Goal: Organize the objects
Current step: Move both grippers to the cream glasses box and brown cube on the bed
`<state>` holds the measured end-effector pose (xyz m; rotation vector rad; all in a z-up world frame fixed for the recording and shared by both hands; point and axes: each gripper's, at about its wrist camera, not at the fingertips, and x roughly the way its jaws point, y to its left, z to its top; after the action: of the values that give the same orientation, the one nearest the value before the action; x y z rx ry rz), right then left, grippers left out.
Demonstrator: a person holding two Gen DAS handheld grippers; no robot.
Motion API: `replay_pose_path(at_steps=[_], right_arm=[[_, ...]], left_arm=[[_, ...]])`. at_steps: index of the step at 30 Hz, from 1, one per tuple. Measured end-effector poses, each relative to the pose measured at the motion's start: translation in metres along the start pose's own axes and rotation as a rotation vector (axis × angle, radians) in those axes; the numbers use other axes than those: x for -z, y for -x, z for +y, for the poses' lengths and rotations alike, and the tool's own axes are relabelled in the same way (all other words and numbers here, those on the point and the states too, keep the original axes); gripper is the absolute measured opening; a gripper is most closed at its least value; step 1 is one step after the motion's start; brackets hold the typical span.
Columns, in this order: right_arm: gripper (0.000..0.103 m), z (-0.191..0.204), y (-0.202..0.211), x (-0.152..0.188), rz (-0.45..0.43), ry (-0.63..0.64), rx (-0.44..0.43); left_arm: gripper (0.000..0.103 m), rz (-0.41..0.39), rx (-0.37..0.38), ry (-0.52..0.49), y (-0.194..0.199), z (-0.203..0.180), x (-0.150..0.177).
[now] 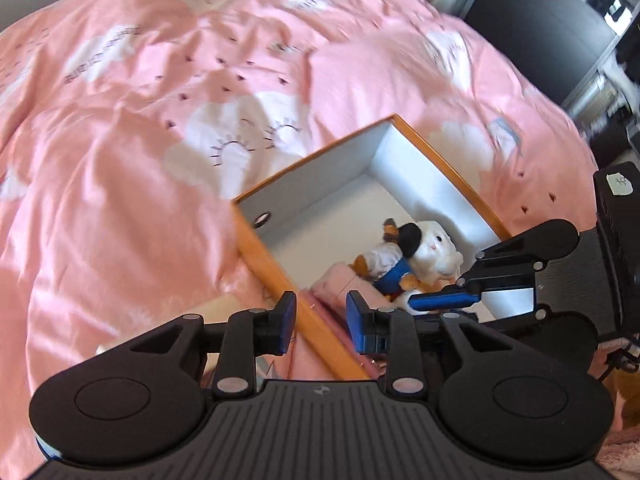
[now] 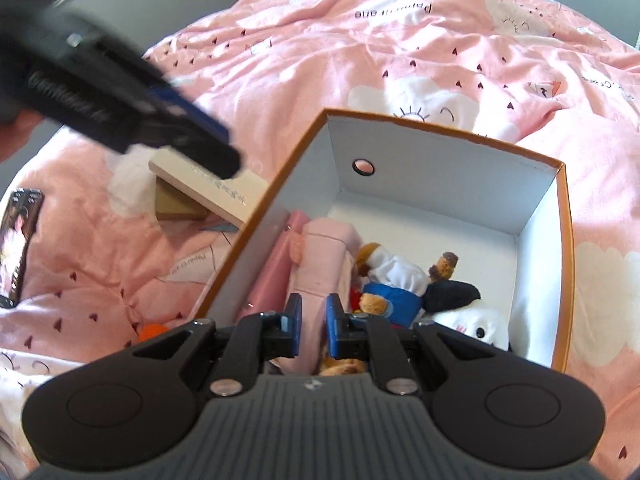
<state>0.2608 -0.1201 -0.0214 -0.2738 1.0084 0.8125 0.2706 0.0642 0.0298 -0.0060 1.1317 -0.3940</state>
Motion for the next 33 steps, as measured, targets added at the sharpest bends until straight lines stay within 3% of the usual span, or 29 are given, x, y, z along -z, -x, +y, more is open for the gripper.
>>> replay_pose_path(at_steps=[6, 11, 16, 21, 26, 33], right_arm=[[0.016, 0.024, 0.004, -0.009, -0.058, 0.056, -0.045], [0.017, 0.056, -0.002, -0.030, -0.056, 0.196, -0.083], [0.038, 0.084, -0.031, -0.055, -0.009, 0.354, -0.102], [0.055, 0.100, -0.071, -0.077, 0.069, 0.526, -0.112], [0.069, 0.106, -0.109, -0.092, 0.146, 0.689, -0.122], [0.070, 0.106, -0.142, -0.106, 0.238, 0.839, -0.171]], left_arm=[[0.036, -0.070, -0.051, 0.074, 0.031, 0.029, 0.045], [0.043, -0.043, -0.103, 0.041, 0.037, 0.048, 0.070], [0.057, -0.002, -0.137, 0.006, 0.028, 0.069, 0.086], [0.081, 0.028, -0.162, -0.075, 0.011, 0.084, 0.096], [0.086, 0.074, -0.162, -0.190, -0.008, 0.091, 0.099], [0.087, 0.105, -0.134, -0.340, -0.033, 0.087, 0.098]])
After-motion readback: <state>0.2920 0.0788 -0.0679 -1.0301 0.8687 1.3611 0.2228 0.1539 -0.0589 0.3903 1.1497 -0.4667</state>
